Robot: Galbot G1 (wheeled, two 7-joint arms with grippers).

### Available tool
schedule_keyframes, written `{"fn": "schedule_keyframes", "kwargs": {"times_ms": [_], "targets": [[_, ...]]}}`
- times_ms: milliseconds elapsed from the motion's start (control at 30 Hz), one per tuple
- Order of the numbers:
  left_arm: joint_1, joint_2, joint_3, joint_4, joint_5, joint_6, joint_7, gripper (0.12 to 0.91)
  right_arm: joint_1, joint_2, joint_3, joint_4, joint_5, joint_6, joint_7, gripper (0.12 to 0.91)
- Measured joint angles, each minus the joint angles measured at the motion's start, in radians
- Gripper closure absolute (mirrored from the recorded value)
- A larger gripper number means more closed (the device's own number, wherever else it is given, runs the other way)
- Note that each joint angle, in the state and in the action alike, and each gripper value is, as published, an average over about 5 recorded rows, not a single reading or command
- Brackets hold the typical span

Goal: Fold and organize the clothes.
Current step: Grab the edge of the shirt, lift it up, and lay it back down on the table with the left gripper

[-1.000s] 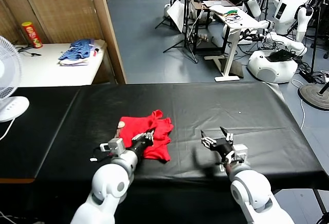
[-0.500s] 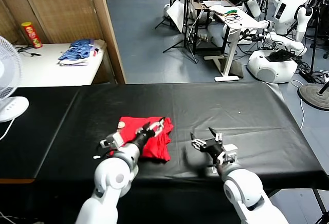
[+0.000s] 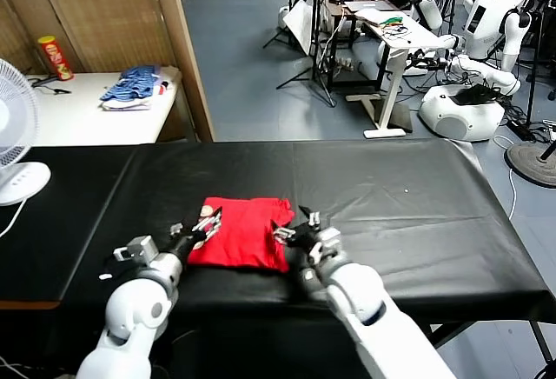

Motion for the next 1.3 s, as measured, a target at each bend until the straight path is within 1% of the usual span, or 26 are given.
{"fn": "schedule_keyframes", "kwargs": {"times_ms": [100, 133, 200, 300, 400, 533, 667, 700, 767, 800, 967, 1067, 1133, 1200, 1300], "targets": [[0.001, 0.000, -0.008, 0.015, -0.002, -0.001, 0.008, 0.232, 0.001, 0.012, -0.005, -0.027, -0.078, 0.001, 0.001, 0.227], [0.000, 0.000, -0.009, 0.020, -0.004, -0.001, 0.011, 0.232, 0.000, 0.016, -0.004, -0.031, -0.087, 0.009, 0.008, 0.227], [-0.004, -0.002, -0.012, 0.033, -0.016, -0.003, 0.014, 0.232, -0.001, 0.022, 0.002, -0.031, -0.080, 0.030, 0.026, 0.227], [-0.012, -0.006, -0.021, 0.054, -0.057, -0.012, 0.017, 0.232, -0.005, 0.024, 0.015, -0.013, -0.032, 0.068, 0.045, 0.227], [-0.018, -0.013, -0.036, 0.078, -0.120, -0.018, 0.017, 0.232, -0.015, 0.015, 0.034, 0.025, 0.041, 0.092, 0.048, 0.227], [-0.019, -0.017, -0.052, 0.099, -0.212, -0.010, 0.016, 0.232, -0.039, -0.009, 0.068, 0.091, 0.135, 0.104, 0.050, 0.227], [-0.012, -0.024, -0.054, 0.108, -0.249, -0.003, 0.017, 0.239, -0.061, -0.030, 0.104, 0.150, 0.177, 0.104, 0.053, 0.227], [-0.010, -0.027, -0.054, 0.110, -0.252, -0.003, 0.017, 0.253, -0.065, -0.033, 0.112, 0.161, 0.182, 0.104, 0.054, 0.227], [-0.007, -0.030, -0.054, 0.113, -0.259, -0.002, 0.017, 0.316, -0.070, -0.037, 0.127, 0.182, 0.191, 0.103, 0.055, 0.227], [-0.005, -0.032, -0.053, 0.114, -0.263, -0.002, 0.017, 0.360, -0.072, -0.038, 0.133, 0.190, 0.194, 0.102, 0.056, 0.227], [0.001, -0.031, -0.055, 0.116, -0.268, 0.001, 0.018, 0.639, -0.080, -0.039, 0.155, 0.215, 0.201, 0.101, 0.059, 0.227], [0.001, -0.028, -0.054, 0.114, -0.234, -0.004, 0.023, 0.790, -0.088, -0.037, 0.167, 0.222, 0.198, 0.098, 0.065, 0.227], [0.000, -0.023, -0.054, 0.109, -0.191, -0.009, 0.024, 0.859, -0.097, -0.035, 0.177, 0.227, 0.184, 0.086, 0.078, 0.227], [-0.001, -0.015, -0.053, 0.100, -0.141, -0.013, 0.024, 0.887, -0.109, -0.034, 0.190, 0.232, 0.159, 0.062, 0.099, 0.227], [-0.002, 0.010, -0.053, 0.088, -0.054, -0.022, 0.029, 0.882, -0.136, -0.037, 0.218, 0.238, 0.117, 0.028, 0.124, 0.227]]}}
